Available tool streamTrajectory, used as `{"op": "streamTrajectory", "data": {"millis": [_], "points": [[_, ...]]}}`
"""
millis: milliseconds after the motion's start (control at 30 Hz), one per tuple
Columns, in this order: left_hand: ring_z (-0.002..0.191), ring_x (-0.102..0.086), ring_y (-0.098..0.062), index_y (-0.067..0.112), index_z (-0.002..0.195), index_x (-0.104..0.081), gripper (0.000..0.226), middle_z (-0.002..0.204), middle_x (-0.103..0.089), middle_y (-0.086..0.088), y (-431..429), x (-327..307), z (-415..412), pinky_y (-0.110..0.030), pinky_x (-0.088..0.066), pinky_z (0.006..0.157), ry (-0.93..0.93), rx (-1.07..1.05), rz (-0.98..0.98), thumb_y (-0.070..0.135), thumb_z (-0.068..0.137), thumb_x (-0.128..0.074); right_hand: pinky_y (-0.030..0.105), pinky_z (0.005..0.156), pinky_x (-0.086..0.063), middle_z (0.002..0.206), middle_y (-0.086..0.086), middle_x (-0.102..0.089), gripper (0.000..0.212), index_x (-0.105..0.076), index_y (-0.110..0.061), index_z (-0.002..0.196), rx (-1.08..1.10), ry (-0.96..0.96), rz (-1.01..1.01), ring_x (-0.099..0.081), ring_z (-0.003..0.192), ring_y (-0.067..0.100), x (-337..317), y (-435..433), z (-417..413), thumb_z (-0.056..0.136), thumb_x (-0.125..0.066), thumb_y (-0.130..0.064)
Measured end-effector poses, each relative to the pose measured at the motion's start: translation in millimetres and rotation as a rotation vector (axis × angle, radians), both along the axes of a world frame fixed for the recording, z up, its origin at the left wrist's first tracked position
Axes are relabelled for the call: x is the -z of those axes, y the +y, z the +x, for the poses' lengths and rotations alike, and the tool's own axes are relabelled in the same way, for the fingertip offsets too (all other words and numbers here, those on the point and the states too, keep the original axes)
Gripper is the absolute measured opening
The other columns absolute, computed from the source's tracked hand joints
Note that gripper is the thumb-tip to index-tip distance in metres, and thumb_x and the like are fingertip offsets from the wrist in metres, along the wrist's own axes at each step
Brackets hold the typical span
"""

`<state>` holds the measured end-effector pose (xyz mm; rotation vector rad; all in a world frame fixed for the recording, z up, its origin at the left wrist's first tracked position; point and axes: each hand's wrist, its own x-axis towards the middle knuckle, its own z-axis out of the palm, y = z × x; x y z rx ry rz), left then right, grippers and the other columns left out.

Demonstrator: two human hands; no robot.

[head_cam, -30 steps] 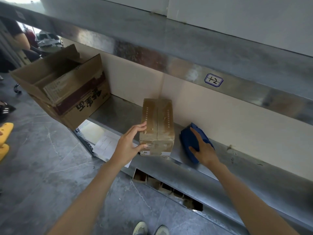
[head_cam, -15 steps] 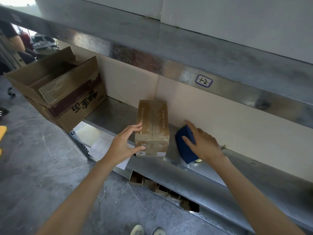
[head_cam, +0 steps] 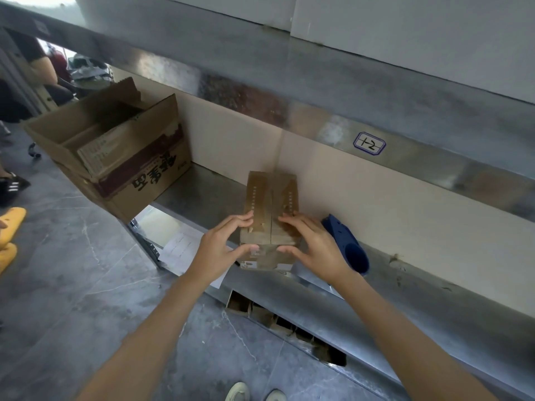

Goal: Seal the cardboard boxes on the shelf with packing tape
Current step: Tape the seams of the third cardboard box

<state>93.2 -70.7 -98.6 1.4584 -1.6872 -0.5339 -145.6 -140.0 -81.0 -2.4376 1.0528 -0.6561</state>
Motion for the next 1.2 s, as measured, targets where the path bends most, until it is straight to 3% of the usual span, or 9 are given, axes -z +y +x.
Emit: {"op": "streamTrajectory", "data": {"millis": [200, 367, 533, 700, 867, 1033, 1200], "points": [[0.124, -0.050, 0.009, 0.019, 0.120, -0.061, 0.057, 0.137, -0.055, 0.020, 0.8, -0.6, -6.4, -0.010, -0.041, 0.101, -0.013, -0.020, -0.025, 0.048, 0.075, -0.080, 0.030, 0.103, -0.042, 0.139, -0.005, -0.052, 0.069, -0.047, -0.028, 0.140, 0.024, 0.019, 0.007, -0.041, 0.133, 0.014, -1.8, 1.8, 0.9, 0.083, -0.059, -0.064], [0.119, -0.050, 0.014, 0.017, 0.118, -0.060, 0.057, 0.132, -0.056, 0.018, 0.5, 3.5, -15.0, -0.011, -0.046, 0.095, -0.016, -0.088, -0.084, 0.049, 0.074, -0.078, 0.035, 0.097, -0.049, 0.132, -0.005, -0.057, 0.065, -0.052, -0.026, 0.136, 0.069, -0.020, -0.016, -0.047, 0.127, 0.016, 2.2, 4.2, 6.4, 0.082, -0.062, -0.060], [0.120, -0.052, 0.009, 0.021, 0.114, -0.060, 0.048, 0.130, -0.059, 0.017, 1.2, -0.9, -16.6, -0.009, -0.042, 0.096, 0.011, -0.099, -0.060, 0.042, 0.077, -0.080, 0.028, 0.094, -0.045, 0.134, -0.005, -0.055, 0.059, -0.050, -0.029, 0.137, 0.090, -0.020, 0.014, -0.044, 0.128, 0.012, -3.0, 6.7, 6.6, 0.089, -0.050, -0.062], [0.113, -0.058, 0.006, 0.016, 0.101, -0.065, 0.027, 0.119, -0.065, 0.016, -0.6, 0.1, -30.4, -0.010, -0.044, 0.093, 0.085, -0.222, -0.102, 0.016, 0.075, -0.073, 0.028, 0.086, -0.046, 0.125, -0.007, -0.059, 0.040, -0.057, -0.026, 0.128, 0.201, -0.107, 0.020, -0.048, 0.119, 0.014, 5.1, 11.0, 20.5, 0.089, -0.057, -0.037], [0.112, -0.062, 0.000, 0.013, 0.100, -0.069, 0.026, 0.117, -0.068, 0.014, -2.9, 1.8, -26.8, -0.018, -0.047, 0.097, 0.144, -0.219, -0.095, -0.003, 0.080, -0.067, 0.030, 0.088, -0.049, 0.119, -0.006, -0.064, 0.030, -0.062, -0.019, 0.122, 0.209, -0.170, 0.014, -0.055, 0.114, 0.015, 5.3, 0.8, 19.1, 0.094, -0.054, -0.010], [0.121, -0.057, -0.002, 0.014, 0.113, -0.068, 0.025, 0.128, -0.064, 0.014, 0.5, 1.1, -18.6, -0.019, -0.043, 0.104, 0.162, -0.124, -0.044, 0.003, 0.091, -0.064, 0.025, 0.101, -0.042, 0.130, -0.009, -0.060, 0.035, -0.058, -0.024, 0.131, 0.122, -0.153, 0.132, -0.051, 0.122, 0.008, -0.4, -1.4, 6.5, 0.099, -0.054, -0.038], [0.125, -0.054, 0.000, 0.014, 0.117, -0.067, 0.023, 0.131, -0.062, 0.015, -0.5, -0.8, -13.2, -0.018, -0.041, 0.106, 0.161, -0.073, -0.002, 0.008, 0.096, -0.059, 0.026, 0.107, -0.034, 0.136, -0.010, -0.054, 0.035, -0.053, -0.028, 0.135, 0.054, -0.145, 0.173, -0.043, 0.131, 0.009, 2.0, -1.0, -2.1, 0.100, -0.053, -0.031]]}}
